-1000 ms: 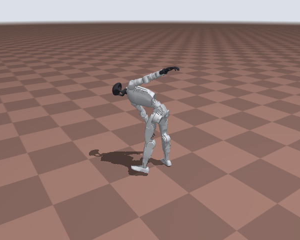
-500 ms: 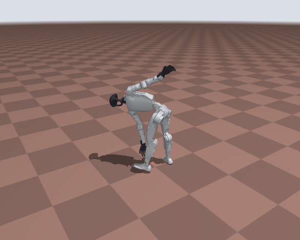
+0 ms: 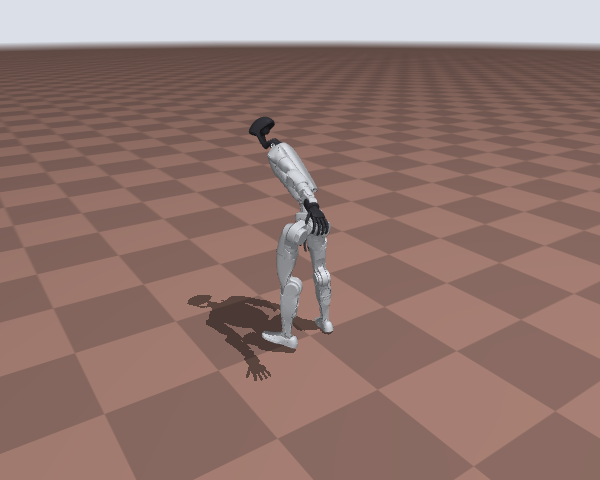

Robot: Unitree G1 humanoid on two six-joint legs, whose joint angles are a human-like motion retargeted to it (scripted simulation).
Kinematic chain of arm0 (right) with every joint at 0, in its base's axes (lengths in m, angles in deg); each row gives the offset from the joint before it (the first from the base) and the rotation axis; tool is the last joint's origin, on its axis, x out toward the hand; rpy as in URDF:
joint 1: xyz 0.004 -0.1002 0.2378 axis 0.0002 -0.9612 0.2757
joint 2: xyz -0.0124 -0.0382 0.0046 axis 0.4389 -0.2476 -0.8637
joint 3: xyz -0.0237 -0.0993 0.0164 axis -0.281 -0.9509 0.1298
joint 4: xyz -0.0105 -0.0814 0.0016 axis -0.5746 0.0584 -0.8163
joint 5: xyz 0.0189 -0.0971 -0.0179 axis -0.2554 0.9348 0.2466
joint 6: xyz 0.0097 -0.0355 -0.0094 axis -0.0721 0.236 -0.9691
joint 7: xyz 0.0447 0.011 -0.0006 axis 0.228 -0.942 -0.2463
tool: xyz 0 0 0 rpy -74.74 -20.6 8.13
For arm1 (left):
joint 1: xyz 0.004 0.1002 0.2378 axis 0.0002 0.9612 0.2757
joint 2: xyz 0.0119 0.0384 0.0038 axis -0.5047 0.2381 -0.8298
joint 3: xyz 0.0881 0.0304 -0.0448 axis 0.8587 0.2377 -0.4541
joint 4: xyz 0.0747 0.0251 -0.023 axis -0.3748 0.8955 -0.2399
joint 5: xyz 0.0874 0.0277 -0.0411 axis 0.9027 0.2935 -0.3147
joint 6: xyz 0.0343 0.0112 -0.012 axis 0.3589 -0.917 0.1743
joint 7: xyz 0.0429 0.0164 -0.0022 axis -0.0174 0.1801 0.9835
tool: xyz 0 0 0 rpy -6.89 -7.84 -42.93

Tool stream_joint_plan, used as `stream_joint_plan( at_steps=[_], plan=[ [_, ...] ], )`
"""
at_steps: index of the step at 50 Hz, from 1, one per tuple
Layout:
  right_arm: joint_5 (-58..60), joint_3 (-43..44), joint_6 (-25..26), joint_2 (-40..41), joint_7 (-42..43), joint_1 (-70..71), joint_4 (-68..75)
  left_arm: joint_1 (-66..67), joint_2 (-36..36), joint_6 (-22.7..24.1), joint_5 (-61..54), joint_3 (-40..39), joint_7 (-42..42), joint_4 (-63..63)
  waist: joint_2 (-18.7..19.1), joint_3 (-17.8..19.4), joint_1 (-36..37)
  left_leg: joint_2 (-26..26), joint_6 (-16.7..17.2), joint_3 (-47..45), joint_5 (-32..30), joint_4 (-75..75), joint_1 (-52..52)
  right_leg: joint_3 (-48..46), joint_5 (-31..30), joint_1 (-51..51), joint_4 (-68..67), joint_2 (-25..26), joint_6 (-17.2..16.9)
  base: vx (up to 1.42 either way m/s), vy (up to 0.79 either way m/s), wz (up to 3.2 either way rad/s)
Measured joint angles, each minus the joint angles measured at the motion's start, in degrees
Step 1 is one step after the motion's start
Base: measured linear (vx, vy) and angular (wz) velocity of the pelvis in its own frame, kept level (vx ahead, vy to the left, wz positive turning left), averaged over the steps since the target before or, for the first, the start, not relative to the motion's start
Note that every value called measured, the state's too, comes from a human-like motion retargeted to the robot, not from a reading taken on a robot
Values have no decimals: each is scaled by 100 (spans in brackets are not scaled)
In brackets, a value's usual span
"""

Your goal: In place motions

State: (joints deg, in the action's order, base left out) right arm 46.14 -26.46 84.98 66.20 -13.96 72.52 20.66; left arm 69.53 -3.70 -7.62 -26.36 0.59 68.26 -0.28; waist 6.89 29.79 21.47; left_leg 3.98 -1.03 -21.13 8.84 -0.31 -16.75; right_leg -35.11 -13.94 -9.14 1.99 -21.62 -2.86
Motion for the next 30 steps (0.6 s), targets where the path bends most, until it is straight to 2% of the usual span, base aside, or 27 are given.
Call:
stream_joint_plan(
  at_steps=[3, 7, 10, 12, 15, 20, 26, 30],
  plan=[
    [-508, 69, -5, 432, -184, -159, 167, 146, 93, 77, 283, -16, 284, -221, -444, 0, -338, -135, 152, -42, 154, -91, 709, 181, 124, 516, -38, 105, -113, 23, 2, -100],
    [-1013, 142, 118, 616, -476, -179, 402, 195, 171, 23, 844, 24, 246, -362, -875, -28, -606, -326, 369, -242, 327, -159, 1634, 342, 230, 1111, -49, 258, -276, 8, 10, -122],
    [-1078, 218, 114, 615, -430, -191, 432, 199, 332, -28, 1154, -107, 152, -380, -1150, -343, -895, -420, 532, -434, 380, -177, 2079, 502, 288, 1309, -77, 340, -370, 23, 22, -107],
    [-1044, 228, 101, 539, -366, -199, 416, 184, 488, -52, 1295, -246, -39, -347, -1251, -725, -1200, -484, 621, -503, 397, -199, 2175, 591, 324, 1314, -84, 412, -409, 7, 27, -64],
    [-959, 260, 108, 397, -370, -189, 393, 142, 655, -52, 1516, -338, -407, -245, -1312, -1294, -1646, -555, 704, -560, 424, -214, 2230, 711, 377, 1299, -91, 508, -452, 19, 21, -34],
    [-866, 563, 114, 304, -251, -253, 430, 192, 650, 126, 1937, 203, 118, -309, -1274, -1971, -2042, -612, 769, -640, 521, -181, 2346, 887, 435, 1380, -102, 636, -505, 19, 21, -20],
    [-1055, 761, 102, 585, -64, -440, 880, 403, 426, 106, 2834, 988, 5, -903, -1268, -2428, -2469, -545, 725, -519, 679, -91, 2503, 996, 450, 1643, -121, 714, -543, 22, 20, 15],
    [-1298, 695, 103, 846, -234, -759, 1328, 435, 219, 92, 3265, 1483, -320, -1278, -1358, -2604, -2416, -391, 652, -389, 810, -12, 2600, 999, 355, 1767, -176, 661, -547, 22, 25, 14]
  ],
)
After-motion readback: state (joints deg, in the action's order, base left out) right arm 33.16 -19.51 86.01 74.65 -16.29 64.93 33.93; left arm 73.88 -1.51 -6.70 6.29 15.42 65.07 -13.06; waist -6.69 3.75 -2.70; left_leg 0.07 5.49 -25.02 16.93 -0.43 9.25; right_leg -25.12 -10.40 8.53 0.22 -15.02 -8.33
